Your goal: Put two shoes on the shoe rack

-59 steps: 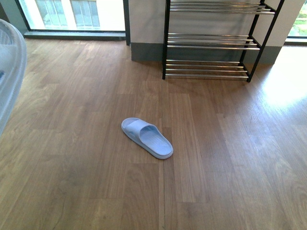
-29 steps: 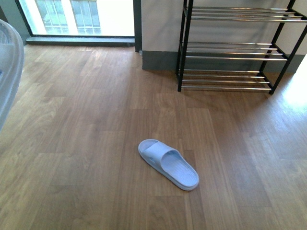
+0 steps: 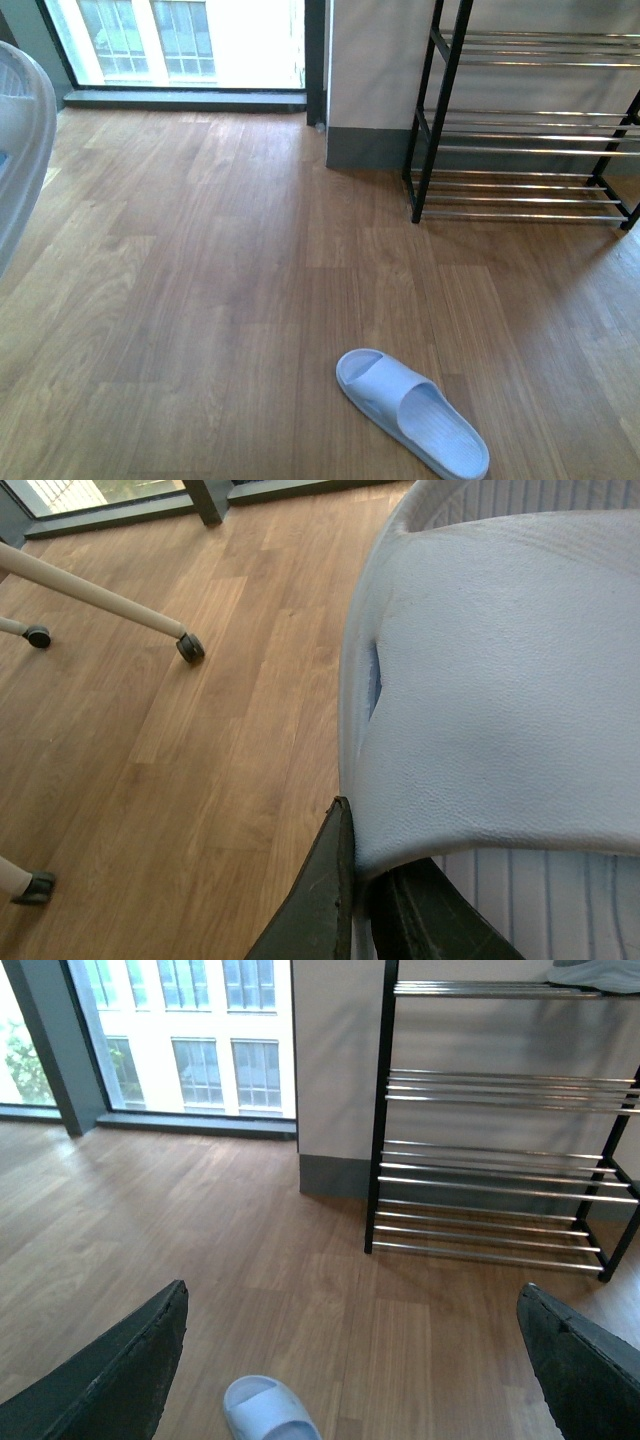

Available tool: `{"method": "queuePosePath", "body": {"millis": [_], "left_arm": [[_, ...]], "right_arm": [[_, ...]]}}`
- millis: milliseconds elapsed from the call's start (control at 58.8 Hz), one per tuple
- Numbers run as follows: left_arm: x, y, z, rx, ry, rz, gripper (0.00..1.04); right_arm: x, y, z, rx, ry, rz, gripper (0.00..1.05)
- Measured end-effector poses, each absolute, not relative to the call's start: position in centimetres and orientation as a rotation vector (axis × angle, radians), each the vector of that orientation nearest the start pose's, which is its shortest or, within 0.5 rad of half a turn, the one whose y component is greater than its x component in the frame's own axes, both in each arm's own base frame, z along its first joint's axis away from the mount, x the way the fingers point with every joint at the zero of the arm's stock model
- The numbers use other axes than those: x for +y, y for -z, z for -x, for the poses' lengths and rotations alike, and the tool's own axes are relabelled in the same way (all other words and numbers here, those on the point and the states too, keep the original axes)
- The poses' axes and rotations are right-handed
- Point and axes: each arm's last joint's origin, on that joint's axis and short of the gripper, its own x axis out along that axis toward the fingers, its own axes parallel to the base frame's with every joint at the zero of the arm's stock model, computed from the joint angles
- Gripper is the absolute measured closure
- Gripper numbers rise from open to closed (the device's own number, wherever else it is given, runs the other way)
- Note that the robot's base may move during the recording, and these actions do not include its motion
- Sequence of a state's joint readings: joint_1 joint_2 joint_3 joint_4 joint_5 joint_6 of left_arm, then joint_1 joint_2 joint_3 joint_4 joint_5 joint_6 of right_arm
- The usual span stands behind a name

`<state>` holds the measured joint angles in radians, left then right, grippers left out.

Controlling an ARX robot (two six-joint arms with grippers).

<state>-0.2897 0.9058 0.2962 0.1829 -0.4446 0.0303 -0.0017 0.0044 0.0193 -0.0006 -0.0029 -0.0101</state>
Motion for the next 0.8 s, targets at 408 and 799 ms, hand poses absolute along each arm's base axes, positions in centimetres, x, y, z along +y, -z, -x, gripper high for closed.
{"method": "queuePosePath", "body": {"millis": [408,799], "left_arm": [[-3.9,-18.1,-17.4,0.405,-0.146,-0.184,1.03],[-3.9,-18.1,-17.4,0.405,-0.146,-0.185,1.03]], "right_arm": [[-0.2,-16.5,-9.8,0.106,0.048,0.024,0.09],[-3.8,-17.7,-18.5,0.181,0.111,0.185,0.09]]}}
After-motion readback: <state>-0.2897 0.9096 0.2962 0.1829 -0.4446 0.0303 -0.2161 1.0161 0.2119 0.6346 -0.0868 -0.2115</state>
